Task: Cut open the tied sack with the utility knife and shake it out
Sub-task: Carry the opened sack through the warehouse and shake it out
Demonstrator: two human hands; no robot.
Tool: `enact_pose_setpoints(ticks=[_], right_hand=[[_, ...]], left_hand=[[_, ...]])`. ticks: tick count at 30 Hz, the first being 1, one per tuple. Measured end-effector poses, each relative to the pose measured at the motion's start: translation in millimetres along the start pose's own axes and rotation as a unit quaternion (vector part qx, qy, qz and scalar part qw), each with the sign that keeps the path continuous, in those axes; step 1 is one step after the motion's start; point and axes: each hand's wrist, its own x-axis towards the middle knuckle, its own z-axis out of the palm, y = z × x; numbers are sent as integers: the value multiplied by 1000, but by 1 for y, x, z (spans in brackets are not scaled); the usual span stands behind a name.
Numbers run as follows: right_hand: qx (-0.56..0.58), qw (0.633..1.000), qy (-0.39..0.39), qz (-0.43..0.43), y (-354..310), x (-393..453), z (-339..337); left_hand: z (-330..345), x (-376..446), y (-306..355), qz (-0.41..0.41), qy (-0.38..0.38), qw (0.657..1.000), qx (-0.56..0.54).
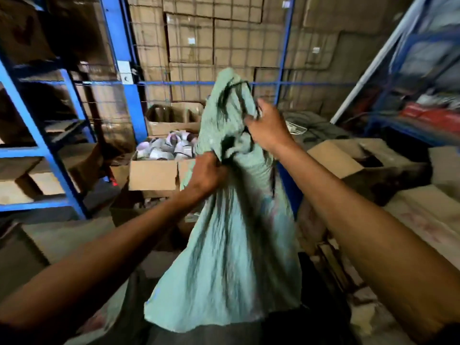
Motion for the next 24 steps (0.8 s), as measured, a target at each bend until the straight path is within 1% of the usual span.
enact_pose_setpoints(ticks=[2,4,6,8,9,11,13,15,18,20,22,24], right_hand=[[-80,996,23,16,25,-13,-12],[-119,992,47,10,56,-39,-26],[-113,990,77,28,86,-77,-44],[-139,984,94,67,115,-117,-53],[-153,980,95,84,127,-134,-53],[-175,971,64,147,154,-163,-51],[-198,953,3,229,186,-189,-47],[-220,941,-4,258,215,-212,-47],[-239,920,34,307,256,-245,-57],[-269,894,72,352,279,-267,-61],[-273,856,158,410,302,-286,-63],[-219,810,264,477,318,-296,-68]], left_hand=[[26,32,6,-45,16,996,-81],[57,58,17,-120,23,980,-158],[87,63,50,-173,9,950,-258],[117,61,83,-193,-1,914,-357],[127,59,94,-199,7,906,-375],[146,59,112,-195,-2,901,-388],[162,59,129,-189,-16,895,-404],[177,63,141,-179,-24,888,-422],[198,74,149,-177,-22,884,-431],[209,78,154,-179,-26,878,-444],[222,80,158,-172,-30,871,-459],[235,81,156,-156,-46,881,-445]])
